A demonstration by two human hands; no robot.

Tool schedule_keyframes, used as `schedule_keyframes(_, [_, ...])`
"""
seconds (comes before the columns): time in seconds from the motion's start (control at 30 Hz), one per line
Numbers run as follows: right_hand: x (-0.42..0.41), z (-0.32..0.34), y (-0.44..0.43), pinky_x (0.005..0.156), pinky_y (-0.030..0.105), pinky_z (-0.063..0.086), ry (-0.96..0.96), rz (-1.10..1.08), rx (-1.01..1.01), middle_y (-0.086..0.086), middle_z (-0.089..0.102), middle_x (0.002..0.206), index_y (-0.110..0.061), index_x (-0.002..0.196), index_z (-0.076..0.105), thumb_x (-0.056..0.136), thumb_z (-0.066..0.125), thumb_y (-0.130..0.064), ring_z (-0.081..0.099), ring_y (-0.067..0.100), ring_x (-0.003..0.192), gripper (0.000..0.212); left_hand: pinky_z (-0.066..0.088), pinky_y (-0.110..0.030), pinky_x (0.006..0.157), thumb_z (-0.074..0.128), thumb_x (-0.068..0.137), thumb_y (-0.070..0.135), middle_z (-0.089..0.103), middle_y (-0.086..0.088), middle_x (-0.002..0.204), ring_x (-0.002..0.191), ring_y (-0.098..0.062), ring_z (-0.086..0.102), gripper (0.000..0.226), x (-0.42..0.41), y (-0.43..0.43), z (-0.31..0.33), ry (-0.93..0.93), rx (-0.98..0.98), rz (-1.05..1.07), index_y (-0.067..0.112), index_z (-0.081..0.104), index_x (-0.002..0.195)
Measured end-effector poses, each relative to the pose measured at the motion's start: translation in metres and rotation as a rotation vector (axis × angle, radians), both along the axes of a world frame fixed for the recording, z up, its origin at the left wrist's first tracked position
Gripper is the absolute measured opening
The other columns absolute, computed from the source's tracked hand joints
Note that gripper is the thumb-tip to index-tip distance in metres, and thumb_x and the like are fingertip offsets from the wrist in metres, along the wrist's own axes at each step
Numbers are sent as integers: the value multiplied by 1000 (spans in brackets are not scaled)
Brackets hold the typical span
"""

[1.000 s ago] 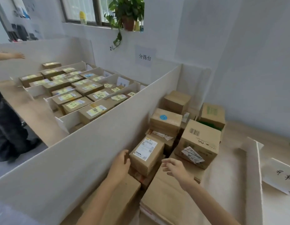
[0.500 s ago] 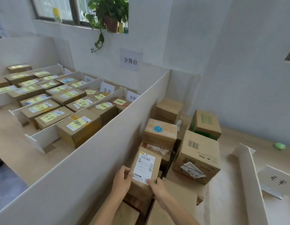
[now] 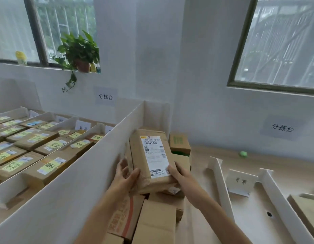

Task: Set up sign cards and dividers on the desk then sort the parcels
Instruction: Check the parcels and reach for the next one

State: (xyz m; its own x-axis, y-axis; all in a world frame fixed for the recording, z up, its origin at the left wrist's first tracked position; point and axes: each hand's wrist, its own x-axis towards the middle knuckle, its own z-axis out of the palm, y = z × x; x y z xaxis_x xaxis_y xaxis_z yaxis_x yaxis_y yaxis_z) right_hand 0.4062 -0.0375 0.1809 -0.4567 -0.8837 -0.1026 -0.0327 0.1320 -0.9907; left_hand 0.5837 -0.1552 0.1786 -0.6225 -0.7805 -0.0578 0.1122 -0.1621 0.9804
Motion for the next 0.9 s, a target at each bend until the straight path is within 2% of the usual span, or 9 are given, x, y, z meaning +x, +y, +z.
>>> schedule_keyframes(0.1, [-5, 16, 42, 85, 25, 50, 18, 51, -101, -5, 63, 124, -27, 134, 45, 90, 57, -40, 60, 9, 109, 48, 32, -48, 111, 48, 92, 45, 44, -15, 143, 131, -30, 44, 68, -12, 33, 9, 306, 170, -403, 11, 25, 146])
schedule_keyframes(0.17, [-6, 23, 65, 89, 25, 49, 69, 13, -155, -4, 61, 127, -34, 136, 39, 96, 49, -29, 60, 7, 108, 42, 10, -50, 118, 11, 101, 38, 19, -24, 152, 141, -35, 19, 60, -10, 54, 22, 453, 194, -361, -2, 8, 147])
schedule_keyframes(0.2, [-7, 26, 74, 96, 29, 47, 135, -33, -171, -6, 58, 130, -40, 138, 33, 95, 50, -35, 58, 6, 111, 46, 15, -48, 116, 3, 101, 35, 20, -26, 151, 140, -36, 21, 60, -14, 66, 27, 443, 215, -360, -6, 6, 145])
schedule_keyframes(0.3, [-10, 36, 100, 110, 34, 36, 479, -127, -156, -14, 49, 138, -39, 139, 36, 81, 43, -70, 44, 0, 127, 66, 45, -42, 100, 33, 100, 36, 52, -16, 136, 126, -29, 50, 54, -40, 94, 25, 311, 269, -375, 4, 30, 143])
schedule_keyframes(0.4, [-5, 41, 123, 100, 31, 45, 565, -214, -128, -12, 58, 124, -28, 131, 51, 78, 32, -79, 54, 1, 115, 76, 49, -45, 97, 71, 72, 50, 62, -10, 126, 116, -27, 59, 75, -49, 115, 30, 217, 64, -367, 16, 46, 134])
schedule_keyframes(0.47, [2, 41, 137, 95, 23, 46, 613, -248, -106, -13, 60, 118, -31, 127, 51, 74, 34, -83, 54, -1, 110, 76, 51, -43, 93, 75, 60, 59, 66, -3, 120, 110, -22, 63, 86, -57, 129, 30, 138, -37, -372, 23, 46, 132])
schedule_keyframes(0.6, [-3, 37, 165, 79, 11, 49, 262, -244, -216, -11, 68, 107, -29, 119, 55, 80, 57, -54, 63, -4, 97, 46, 43, -43, 101, 42, 71, 79, 60, 11, 127, 117, -14, 56, 60, -67, 154, 36, 40, -200, -315, 50, 50, 124])
schedule_keyframes(0.73, [-23, 37, 199, 96, 38, 49, -211, -188, -273, 7, 69, 114, -12, 118, 62, 76, 52, -52, 64, 20, 108, 59, 50, -33, 88, 67, 60, 66, 61, 11, 121, 112, -13, 59, 64, -66, 164, 37, 113, -283, -228, 53, 48, 120])
schedule_keyframes(0.9, [-7, 28, 229, 90, 32, 50, -114, -283, -222, -1, 65, 121, -26, 124, 57, 96, 34, -46, 60, 14, 112, 42, 54, -31, 77, 66, 74, 33, 68, 7, 113, 103, -13, 65, 57, -59, 206, 39, 235, -68, -385, 49, 44, 123])
